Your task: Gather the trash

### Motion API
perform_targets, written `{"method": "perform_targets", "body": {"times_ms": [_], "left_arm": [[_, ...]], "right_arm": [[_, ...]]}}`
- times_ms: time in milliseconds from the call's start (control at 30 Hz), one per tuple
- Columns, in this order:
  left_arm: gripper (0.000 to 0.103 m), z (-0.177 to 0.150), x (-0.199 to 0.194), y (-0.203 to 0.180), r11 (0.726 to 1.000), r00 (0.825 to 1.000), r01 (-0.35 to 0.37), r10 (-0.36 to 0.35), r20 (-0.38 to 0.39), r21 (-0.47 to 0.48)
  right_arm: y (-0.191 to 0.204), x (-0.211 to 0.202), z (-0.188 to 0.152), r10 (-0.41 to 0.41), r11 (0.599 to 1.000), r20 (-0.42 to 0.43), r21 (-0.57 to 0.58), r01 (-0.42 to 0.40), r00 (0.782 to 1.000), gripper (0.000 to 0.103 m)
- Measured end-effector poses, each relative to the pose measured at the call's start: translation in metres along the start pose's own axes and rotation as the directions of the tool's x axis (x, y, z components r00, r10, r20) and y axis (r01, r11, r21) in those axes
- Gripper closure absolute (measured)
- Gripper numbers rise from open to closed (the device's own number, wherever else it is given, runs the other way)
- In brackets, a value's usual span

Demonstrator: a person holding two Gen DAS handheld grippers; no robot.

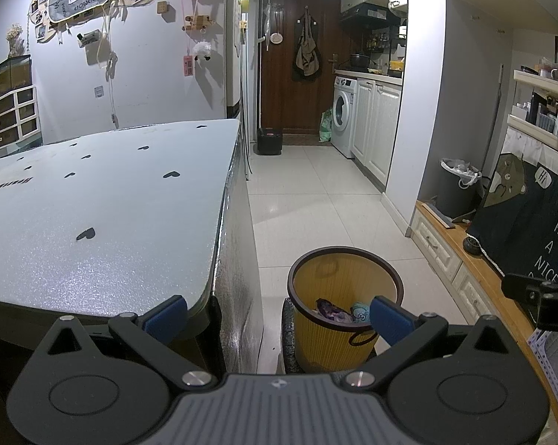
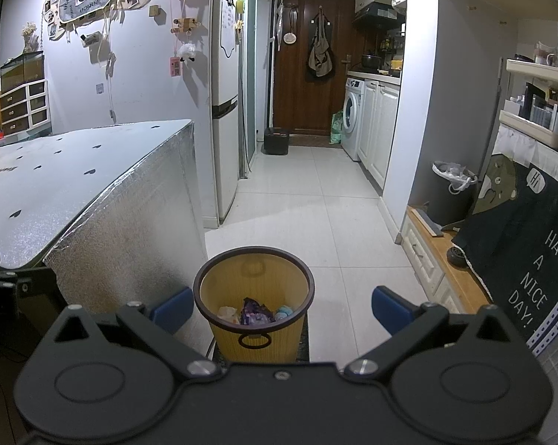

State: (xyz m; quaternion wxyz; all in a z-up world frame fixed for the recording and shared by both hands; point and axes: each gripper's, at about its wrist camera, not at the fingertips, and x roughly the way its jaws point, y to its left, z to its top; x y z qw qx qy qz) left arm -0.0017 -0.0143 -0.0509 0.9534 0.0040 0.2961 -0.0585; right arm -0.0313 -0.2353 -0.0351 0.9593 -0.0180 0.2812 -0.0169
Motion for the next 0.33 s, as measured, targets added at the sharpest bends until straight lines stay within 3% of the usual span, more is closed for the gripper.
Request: {"method": "perform_targets", "body": {"times_ms": [333], "left_arm": [[0.000, 0.0002, -0.0008, 0.0031, 1.000, 1.000, 0.001, -0.001, 0.001, -0.003]], "right_arm": [[0.0009, -0.0001, 0.0001, 0.000, 1.000, -0.001, -0.001, 0.000, 1.000, 0.000]]}}
